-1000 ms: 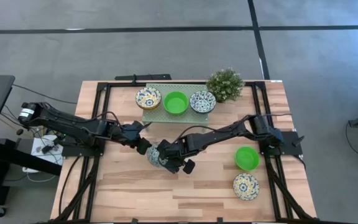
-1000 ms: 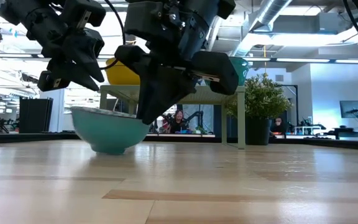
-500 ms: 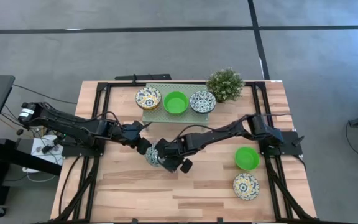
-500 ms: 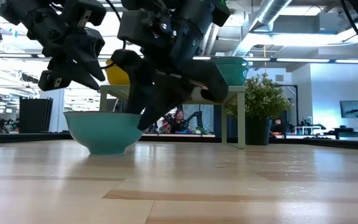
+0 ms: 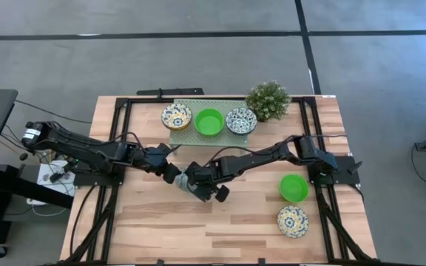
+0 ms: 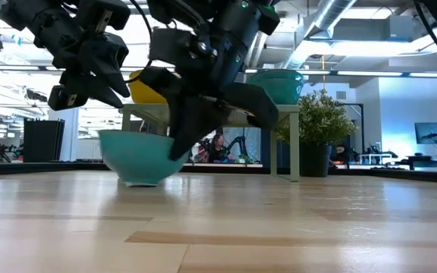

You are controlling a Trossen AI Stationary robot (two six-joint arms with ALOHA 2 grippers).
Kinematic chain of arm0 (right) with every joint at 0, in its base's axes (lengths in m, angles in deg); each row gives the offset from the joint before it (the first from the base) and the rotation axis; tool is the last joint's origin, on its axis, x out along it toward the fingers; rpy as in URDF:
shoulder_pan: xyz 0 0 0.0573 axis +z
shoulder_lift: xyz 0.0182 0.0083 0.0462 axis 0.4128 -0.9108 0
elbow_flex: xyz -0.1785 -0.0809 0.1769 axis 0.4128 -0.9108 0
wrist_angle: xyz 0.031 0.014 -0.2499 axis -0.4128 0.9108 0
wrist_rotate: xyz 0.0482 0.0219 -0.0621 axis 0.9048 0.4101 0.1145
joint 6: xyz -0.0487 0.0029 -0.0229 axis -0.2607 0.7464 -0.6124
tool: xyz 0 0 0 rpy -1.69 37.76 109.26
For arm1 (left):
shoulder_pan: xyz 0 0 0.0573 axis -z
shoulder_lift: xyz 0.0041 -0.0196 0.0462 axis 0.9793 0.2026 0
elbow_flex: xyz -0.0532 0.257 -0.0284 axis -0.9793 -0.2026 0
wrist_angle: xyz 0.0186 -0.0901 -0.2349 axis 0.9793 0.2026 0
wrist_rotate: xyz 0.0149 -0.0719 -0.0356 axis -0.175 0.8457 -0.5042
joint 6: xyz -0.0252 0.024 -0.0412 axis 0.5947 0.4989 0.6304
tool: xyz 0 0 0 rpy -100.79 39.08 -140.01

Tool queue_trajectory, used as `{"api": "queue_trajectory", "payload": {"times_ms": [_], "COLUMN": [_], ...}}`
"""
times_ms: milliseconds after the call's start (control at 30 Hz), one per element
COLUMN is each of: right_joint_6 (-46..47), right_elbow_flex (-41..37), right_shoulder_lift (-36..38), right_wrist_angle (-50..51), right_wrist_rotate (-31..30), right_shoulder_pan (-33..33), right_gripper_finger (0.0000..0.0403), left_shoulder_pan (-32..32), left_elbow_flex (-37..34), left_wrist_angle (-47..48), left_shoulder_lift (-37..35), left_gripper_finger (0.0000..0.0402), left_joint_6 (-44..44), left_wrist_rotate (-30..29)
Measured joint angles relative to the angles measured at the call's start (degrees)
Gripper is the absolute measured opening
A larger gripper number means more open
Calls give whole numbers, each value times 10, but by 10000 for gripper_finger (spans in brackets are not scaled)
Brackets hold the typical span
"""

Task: Pick & Place Mini bowls
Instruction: Stack the blue and white bowl on top of the blue and white bowl on the shelf

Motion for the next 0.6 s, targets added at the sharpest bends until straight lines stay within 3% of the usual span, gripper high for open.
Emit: {"api": "queue_trajectory", "payload": {"times_ms": [133, 333, 600], "right_joint_6": [6, 73, 168], "right_elbow_flex": [0, 0, 0], "right_shoulder_lift": [27, 97, 217], "right_wrist_angle": [67, 132, 229], "right_wrist_rotate": [-34, -29, -21], "right_shoulder_pan": [8, 17, 23], "right_gripper_finger": [9, 11, 10], "left_shoulder_pan": [0, 1, 33], "left_elbow_flex": [0, 0, 0], "left_wrist_angle": [0, -10, -43], "left_shoulder_lift": [0, 0, 0], "left_gripper_finger": [94, 94, 94], "left_joint_6": [-31, -57, -160], "left_wrist_rotate": [0, 0, -1]}}
